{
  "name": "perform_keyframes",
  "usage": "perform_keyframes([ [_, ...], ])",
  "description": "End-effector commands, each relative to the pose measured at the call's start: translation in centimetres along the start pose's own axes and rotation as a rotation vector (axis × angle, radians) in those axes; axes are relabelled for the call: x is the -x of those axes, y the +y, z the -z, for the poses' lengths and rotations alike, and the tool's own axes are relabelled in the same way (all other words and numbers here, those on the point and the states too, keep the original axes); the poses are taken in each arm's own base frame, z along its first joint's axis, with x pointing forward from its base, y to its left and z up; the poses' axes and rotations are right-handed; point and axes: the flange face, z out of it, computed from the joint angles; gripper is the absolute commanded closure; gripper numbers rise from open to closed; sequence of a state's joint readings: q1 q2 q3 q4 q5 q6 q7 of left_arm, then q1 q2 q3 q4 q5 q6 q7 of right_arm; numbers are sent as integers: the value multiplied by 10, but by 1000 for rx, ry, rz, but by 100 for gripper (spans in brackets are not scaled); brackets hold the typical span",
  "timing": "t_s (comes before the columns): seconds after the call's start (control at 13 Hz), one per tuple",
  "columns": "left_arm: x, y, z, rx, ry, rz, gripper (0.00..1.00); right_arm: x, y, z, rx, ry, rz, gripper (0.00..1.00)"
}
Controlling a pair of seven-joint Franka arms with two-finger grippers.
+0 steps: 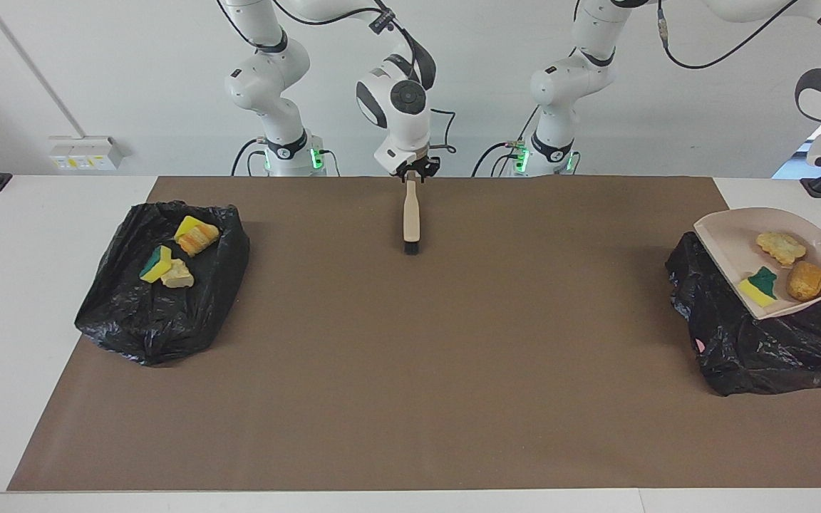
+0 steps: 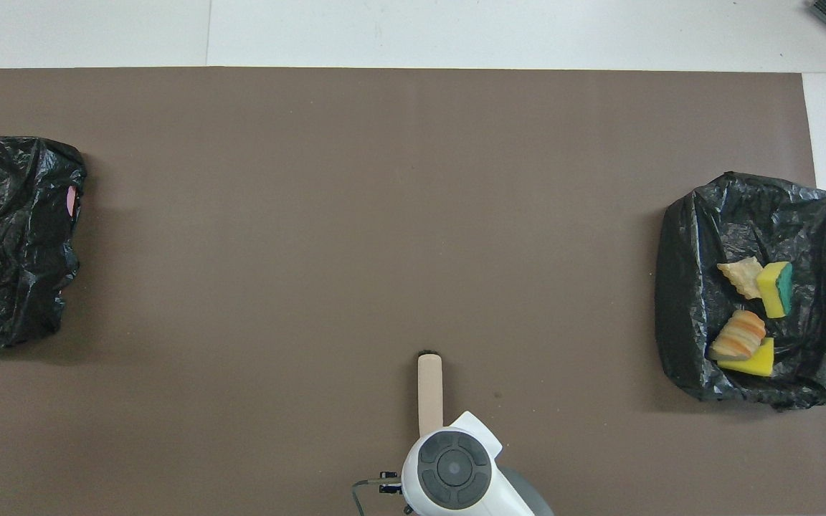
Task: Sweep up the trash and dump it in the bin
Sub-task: 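Raise the emptied dustpan with the left gripper while the right gripper withdraws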
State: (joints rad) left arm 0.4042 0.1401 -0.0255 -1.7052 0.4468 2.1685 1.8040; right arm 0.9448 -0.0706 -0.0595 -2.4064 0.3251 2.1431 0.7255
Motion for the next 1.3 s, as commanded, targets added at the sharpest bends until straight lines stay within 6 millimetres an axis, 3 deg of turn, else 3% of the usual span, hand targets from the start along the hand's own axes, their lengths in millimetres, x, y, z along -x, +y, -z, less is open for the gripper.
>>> perform_keyframes([
  [0.0,6,-8,0,-16,-137,-35,100,-7,2,0,-3,28,43,0],
  [0.23,-3,-9,-2,-2,-242,-72,100,-33,1,29,-31,81,37,0],
  [0.61,-18,-6,6,12,-420,-170,100,-107,37,105,-29,255,29,0],
  [0.92,-32,-6,17,-17,-576,-187,100,-161,103,157,-25,332,62,0],
  [1.23,-25,-6,43,-42,-641,-191,100,-204,196,162,-34,304,-16,0],
])
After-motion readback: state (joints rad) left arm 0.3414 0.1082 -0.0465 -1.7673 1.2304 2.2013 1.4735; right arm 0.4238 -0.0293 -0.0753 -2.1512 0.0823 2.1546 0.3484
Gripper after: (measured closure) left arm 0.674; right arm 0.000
